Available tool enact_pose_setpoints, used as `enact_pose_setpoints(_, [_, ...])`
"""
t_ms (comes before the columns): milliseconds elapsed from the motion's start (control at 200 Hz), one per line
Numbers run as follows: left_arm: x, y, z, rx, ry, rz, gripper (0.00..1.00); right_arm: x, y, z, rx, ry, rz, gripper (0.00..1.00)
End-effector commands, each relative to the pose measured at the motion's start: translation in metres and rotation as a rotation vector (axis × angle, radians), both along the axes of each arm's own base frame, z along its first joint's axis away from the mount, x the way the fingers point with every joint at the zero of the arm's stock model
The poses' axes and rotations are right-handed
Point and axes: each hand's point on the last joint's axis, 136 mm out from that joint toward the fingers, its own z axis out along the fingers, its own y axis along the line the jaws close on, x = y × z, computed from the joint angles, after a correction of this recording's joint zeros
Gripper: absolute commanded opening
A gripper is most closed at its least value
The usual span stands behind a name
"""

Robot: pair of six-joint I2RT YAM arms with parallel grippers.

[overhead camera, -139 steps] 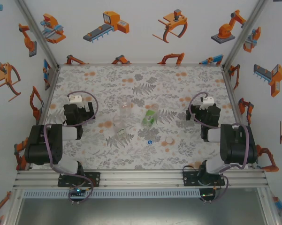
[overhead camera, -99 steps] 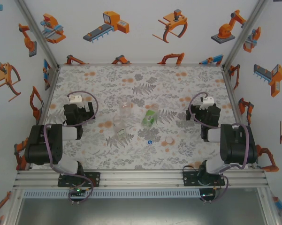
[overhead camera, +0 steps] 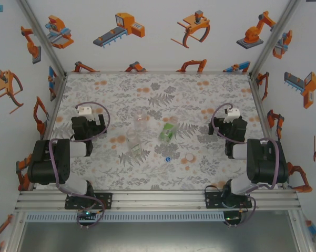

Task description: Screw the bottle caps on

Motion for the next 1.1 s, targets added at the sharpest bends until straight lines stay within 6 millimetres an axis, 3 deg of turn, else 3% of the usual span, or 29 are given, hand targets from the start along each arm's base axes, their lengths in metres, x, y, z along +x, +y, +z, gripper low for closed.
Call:
enact_pose_setpoints(0, [0.004,0.000,0.006,-0.018,-0.014,0.003,0.97,0.005,0.000,0.007,-0.004,-0.025,0.011,0.99])
enact_pose_setpoints(210, [0.004,0.001,0.006,-0.018,-0.014,0.003,0.97,0.010,-0.028,0.004,0.000,0.009,-0.159,0.99])
enact_pose_setpoints(421, [0.005,0.001,0.008,-0.017,-0.014,0.005,0.97,0.009,-0.025,0.003,-0.006,0.008,-0.143,0.99])
enact_pose_setpoints(536, [0.006,0.000,0.019,-0.006,0.023,0.005,0.97,0.005,-0.015,0.015,-0.009,-0.029,-0.086,0.99])
enact_pose_setpoints(756, [-0.002,0.003,0.054,0.057,0.046,0.119,0.97,-0.005,-0.013,0.036,-0.015,-0.062,-0.079,0.97])
enact_pose_setpoints(901, [-0.005,-0.011,0.085,0.037,0.048,0.118,0.97,-0.009,-0.007,0.048,-0.017,-0.056,-0.046,0.94])
enact_pose_setpoints(1001, [-0.010,-0.017,0.111,-0.038,0.044,0.108,0.97,-0.012,0.008,0.063,0.002,-0.056,0.029,0.92])
enact_pose_setpoints(1096, [-0.019,-0.023,0.138,-0.111,0.043,0.096,0.97,-0.018,0.039,0.079,0.042,-0.093,0.189,0.91])
